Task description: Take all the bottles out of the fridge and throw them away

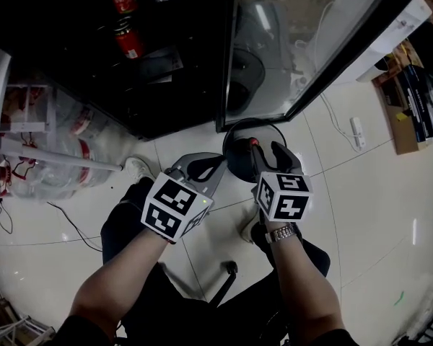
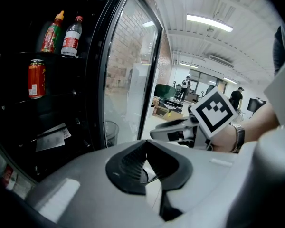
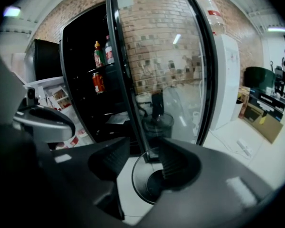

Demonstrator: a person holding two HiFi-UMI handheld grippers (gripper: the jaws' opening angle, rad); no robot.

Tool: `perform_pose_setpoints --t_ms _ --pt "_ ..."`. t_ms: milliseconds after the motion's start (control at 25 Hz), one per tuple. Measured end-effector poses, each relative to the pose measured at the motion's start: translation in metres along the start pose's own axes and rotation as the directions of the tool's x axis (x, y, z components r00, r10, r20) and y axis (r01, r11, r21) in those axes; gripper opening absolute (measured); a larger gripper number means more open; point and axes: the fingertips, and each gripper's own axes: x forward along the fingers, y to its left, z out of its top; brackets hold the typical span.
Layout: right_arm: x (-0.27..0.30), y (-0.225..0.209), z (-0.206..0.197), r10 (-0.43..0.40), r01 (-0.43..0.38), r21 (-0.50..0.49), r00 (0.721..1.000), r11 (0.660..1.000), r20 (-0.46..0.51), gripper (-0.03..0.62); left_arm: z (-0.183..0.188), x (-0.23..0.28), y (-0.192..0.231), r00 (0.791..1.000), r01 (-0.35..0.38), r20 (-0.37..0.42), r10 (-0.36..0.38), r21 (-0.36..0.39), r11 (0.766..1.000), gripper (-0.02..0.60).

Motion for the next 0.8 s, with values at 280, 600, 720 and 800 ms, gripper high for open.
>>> perform_pose_setpoints --t_ms 280,600,720,800 --pt "-0.015 0.032 0.041 0.041 -0.039 -0.041 0.997 0.998 0.061 0.189 0.031 -0.027 0.010 0.998 -0.037 0.052 0.036 0.024 0.999 0.004" --pt "-0.029 0.075 0.109 0.105 -0.088 -0.112 0.982 0.990 0.157 0.189 0.066 -0.066 0.035 0.989 -0.101 0.116 0.096 0.039 0.994 0.004" --pt "-0.030 0.094 0.137 0.137 -0.110 -0.146 0.972 0.983 0.190 0.189 0.083 -0.082 0.051 0.981 -0.137 0.147 0.130 0.040 0.990 0.003" --pt "-0.027 0.109 0.154 0.161 -0.126 -0.171 0.965 0.977 0.207 0.189 0.092 -0.093 0.063 0.974 -0.160 0.166 0.152 0.039 0.986 0.003"
